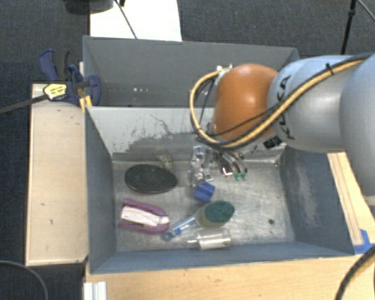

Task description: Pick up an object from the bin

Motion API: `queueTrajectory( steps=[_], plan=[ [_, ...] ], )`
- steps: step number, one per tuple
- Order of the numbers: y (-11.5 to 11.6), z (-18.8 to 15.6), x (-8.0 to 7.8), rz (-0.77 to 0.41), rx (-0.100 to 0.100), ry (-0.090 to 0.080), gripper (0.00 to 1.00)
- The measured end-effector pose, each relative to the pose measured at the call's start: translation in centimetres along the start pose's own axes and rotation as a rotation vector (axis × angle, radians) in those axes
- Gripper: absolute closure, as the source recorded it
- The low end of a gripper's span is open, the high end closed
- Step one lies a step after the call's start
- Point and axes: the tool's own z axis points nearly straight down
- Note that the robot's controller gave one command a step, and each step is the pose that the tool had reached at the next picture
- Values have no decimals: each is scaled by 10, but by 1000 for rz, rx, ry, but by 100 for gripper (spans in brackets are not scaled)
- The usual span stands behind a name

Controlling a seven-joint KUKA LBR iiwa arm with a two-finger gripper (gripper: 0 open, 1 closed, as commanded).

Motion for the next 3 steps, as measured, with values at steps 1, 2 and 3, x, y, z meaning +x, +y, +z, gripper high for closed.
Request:
queueTrajectory(
  steps=[1,2,3],
  plan=[
    [0,2,1,2,0,3,0],
    [-24,41,37,117,-2,-9,0],
    [-24,39,35,118,-1,-13,100]
  ],
)
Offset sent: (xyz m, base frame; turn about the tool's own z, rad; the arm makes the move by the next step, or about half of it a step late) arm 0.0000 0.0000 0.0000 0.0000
